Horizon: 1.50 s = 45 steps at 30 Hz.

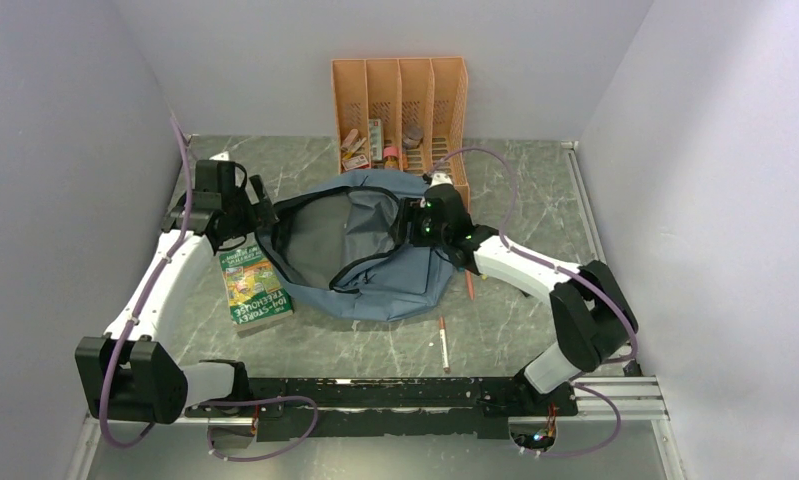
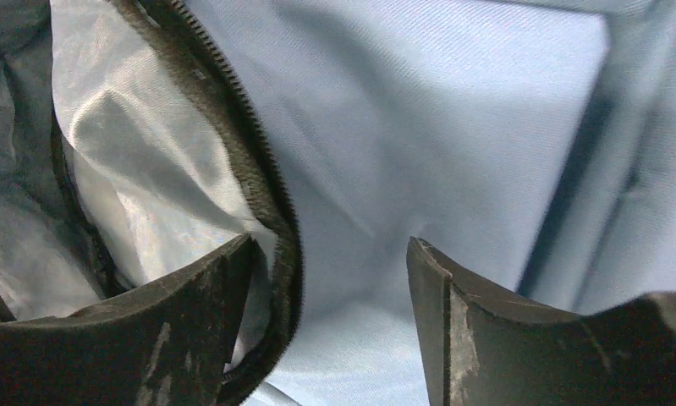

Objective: Pack the student bag
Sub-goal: Pick up the book from the center of the board.

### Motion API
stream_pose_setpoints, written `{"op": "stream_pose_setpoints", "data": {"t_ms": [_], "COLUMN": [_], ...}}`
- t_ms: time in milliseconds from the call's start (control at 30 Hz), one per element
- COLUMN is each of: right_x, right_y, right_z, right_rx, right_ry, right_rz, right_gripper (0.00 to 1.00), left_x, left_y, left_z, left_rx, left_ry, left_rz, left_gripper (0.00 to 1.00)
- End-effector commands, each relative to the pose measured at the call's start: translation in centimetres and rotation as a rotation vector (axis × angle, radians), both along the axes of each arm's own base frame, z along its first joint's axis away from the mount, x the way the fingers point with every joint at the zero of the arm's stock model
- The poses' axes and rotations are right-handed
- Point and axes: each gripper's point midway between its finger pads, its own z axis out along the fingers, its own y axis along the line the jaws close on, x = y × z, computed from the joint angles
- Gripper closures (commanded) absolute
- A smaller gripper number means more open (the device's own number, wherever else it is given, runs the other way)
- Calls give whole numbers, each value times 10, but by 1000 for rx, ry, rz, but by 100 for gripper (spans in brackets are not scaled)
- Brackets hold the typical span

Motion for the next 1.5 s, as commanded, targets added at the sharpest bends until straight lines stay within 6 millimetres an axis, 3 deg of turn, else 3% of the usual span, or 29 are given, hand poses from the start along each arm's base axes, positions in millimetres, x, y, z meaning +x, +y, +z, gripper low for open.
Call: {"op": "stream_pose_setpoints", "data": {"t_ms": [0,200,400,533,733,833,967,1267,1467], "right_x": [14,18,23,23,13,4,-13,-91,-136], "right_y": [-28,-43,-45,-28,6,26,67,185,248], "right_z": [44,89,111,129,140,140,142,170,141], "right_rx": [-73,-40,3,74,164,159,123,235,277], "right_ry": [-120,-234,-277,-307,-323,-328,-349,-370,-237], "right_rz": [-105,-187,-227,-157,11,108,225,553,726], "right_gripper": [28,27,27,28,30,30,30,33,45], "left_x": [-10,-17,-23,-23,-31,-43,-56,-78,-84], "left_y": [41,58,71,86,99,109,115,107,99], "left_z": [16,12,9,5,-16,-26,-46,-96,-107], "left_rx": [118,151,170,142,123,133,100,-33,-74], "left_ry": [-18,0,14,23,85,113,158,272,285], "left_rz": [189,275,333,364,407,459,502,525,520], "left_gripper": [2,2,2,2,2,2,3,3,7]}}
